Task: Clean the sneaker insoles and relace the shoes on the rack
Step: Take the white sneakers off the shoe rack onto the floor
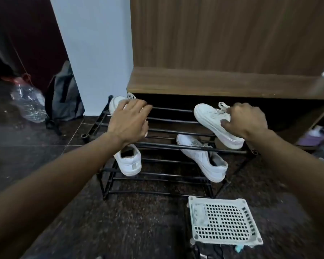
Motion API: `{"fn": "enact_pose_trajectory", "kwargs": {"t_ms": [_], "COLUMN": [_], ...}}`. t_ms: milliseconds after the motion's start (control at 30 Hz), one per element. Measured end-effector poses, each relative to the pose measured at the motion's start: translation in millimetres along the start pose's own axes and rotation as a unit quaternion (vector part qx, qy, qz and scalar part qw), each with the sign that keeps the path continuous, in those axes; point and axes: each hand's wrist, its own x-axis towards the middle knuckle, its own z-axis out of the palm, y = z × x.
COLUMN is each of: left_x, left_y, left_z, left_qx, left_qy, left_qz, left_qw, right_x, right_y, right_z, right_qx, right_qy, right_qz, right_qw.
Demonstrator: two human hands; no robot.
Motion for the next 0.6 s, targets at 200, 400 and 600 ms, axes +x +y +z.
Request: {"fn": "enact_pose_trajectory", "kwargs": {"t_ms": [200, 400, 600], "left_x": [15.6, 29.2, 8.2], "left_y": [-9.2, -12.7, -8.5], "left_z": [14.1, 36.1, 6.3], "left_qx": [0.032, -0.031, -0.034], "left_qy": [-0.127, -0.183, -0.066], "left_qz": [-0.102, -0.151, -0.082], "left_qw": [0.986, 0.971, 0.994], "right_x": [6.4, 6.1, -1.8], "right_y": [3.0, 10.5, 2.1], "right_z": [17.9, 39.4, 35.3], "right_qx": [0.025, 0.078, 0.054], "right_qy": [-0.11, -0.156, -0.098], "right_qz": [0.092, 0.151, 0.111], "right_qw": [0.989, 0.973, 0.987]}}
